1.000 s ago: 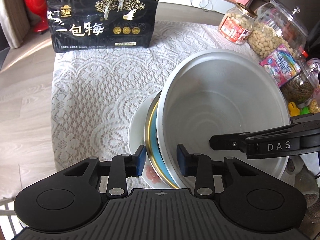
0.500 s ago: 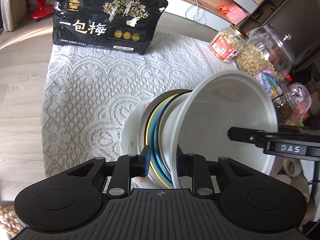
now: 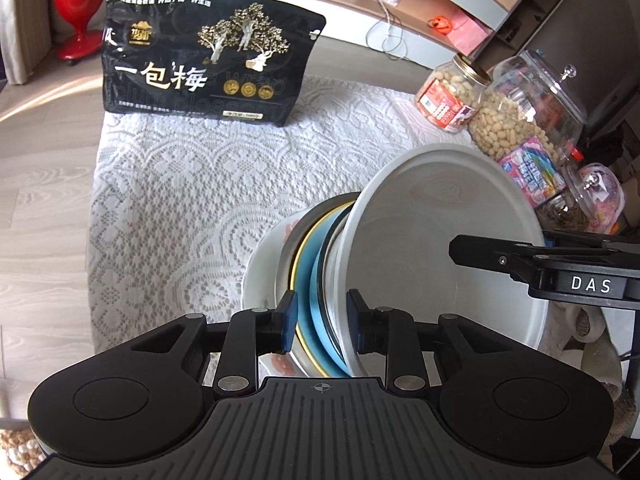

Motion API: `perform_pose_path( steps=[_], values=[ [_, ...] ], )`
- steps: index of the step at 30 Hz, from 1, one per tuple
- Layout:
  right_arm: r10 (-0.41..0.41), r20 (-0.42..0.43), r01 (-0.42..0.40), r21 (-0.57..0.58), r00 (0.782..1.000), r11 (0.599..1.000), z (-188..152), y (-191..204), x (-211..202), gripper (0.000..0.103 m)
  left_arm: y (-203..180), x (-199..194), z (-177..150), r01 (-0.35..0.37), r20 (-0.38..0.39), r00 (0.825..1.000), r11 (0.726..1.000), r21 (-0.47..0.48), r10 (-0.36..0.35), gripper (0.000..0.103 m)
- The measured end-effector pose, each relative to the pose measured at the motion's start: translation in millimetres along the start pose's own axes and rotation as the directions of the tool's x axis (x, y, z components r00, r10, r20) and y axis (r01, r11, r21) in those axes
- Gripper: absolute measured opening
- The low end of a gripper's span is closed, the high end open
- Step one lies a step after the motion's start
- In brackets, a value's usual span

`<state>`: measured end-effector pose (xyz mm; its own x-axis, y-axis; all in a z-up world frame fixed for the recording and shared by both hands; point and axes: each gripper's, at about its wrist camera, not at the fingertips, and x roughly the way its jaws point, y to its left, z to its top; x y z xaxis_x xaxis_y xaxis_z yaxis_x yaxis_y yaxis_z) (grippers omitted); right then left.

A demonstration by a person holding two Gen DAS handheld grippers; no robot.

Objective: Organize plates and bowls

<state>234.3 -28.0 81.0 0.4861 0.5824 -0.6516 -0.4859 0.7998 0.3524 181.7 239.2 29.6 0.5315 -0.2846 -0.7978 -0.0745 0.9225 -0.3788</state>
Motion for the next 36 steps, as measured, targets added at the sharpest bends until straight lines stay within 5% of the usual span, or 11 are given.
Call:
perform_pose_path(
  steps=[7, 12, 16, 31, 36],
  values=[
    [-0.152, -0.006, 0.152, 0.052, 0.988, 0.987, 11, -10, 25, 0.065, -8, 9, 20, -0.086, 0.047, 0.995, 0.996, 0.035, 0.085, 0.032],
    [-0.154, -0.073, 0.157, 0.045, 0.985, 0.986, -2, -19, 47, 0.065, -3, 1, 17, -0.027, 0.028, 0.999, 0.999, 0.041, 0.026, 0.033],
    [-0.130, -0.115, 0.137, 0.056, 0.985, 0.989, -16, -26, 56, 0.064, -15, -16, 13, -0.048, 0.077, 0.996, 0.995, 0.087, 0.042, 0.032],
    [-0.086, -0.073, 0.088, 0.016, 0.994, 0.996, -36, -20, 26, 0.064, -15, -3, -8, -0.101, 0.011, 0.995, 0.983, 0.153, 0.100, 0.039],
    [-0.093, -0.068, 0.094, 0.016, 0.993, 0.995, -37, -19, 28, 0.064, -15, -9, -9, -0.064, 0.027, 0.998, 0.988, 0.137, 0.061, 0.034]
  ],
)
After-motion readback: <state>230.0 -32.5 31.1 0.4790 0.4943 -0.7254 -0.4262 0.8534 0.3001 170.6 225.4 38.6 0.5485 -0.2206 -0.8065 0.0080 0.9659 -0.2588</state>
